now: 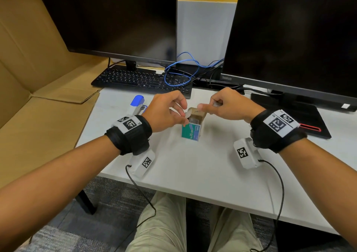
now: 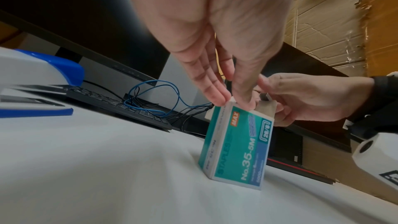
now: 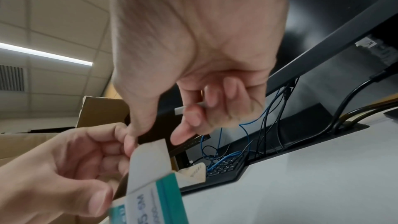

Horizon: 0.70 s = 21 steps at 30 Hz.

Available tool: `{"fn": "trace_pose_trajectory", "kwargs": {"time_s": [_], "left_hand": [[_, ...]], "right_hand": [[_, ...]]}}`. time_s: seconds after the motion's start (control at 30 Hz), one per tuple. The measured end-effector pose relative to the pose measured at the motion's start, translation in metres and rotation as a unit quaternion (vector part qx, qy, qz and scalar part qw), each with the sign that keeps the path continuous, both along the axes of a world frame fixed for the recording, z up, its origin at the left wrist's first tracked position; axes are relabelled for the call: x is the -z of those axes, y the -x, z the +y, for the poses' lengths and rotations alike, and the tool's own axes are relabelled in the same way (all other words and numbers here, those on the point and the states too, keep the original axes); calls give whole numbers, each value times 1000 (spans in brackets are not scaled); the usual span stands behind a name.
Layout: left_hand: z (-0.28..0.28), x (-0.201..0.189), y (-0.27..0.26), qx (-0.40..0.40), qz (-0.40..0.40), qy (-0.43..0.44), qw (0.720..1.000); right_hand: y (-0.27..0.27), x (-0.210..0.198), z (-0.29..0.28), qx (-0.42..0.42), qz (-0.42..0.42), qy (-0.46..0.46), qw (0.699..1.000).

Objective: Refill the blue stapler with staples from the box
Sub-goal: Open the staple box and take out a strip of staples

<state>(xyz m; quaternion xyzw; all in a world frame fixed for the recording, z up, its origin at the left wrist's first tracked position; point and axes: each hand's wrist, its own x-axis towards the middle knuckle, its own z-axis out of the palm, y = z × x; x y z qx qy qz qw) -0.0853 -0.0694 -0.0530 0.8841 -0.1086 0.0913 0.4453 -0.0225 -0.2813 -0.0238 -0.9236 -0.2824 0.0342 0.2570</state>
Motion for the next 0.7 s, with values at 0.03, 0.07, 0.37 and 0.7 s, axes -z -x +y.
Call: {"fn": "trace_pose_trajectory", "kwargs": {"time_s": [0.03, 0.07, 0.37, 0.7], "left_hand": [[0, 0, 0, 1, -1, -3, 1000], [0, 1, -1, 0, -3, -7, 1000], [3, 9, -3, 9, -34, -106, 994], [-1, 13, -5, 0, -66, -109, 992]], "right_hand": [[0, -1, 0, -3, 16, -6, 1000], [1, -2, -1, -15, 33, -14, 999], [8, 3, 4, -106, 21, 2, 994], [-8, 6, 12, 29, 139, -22, 990]]}}
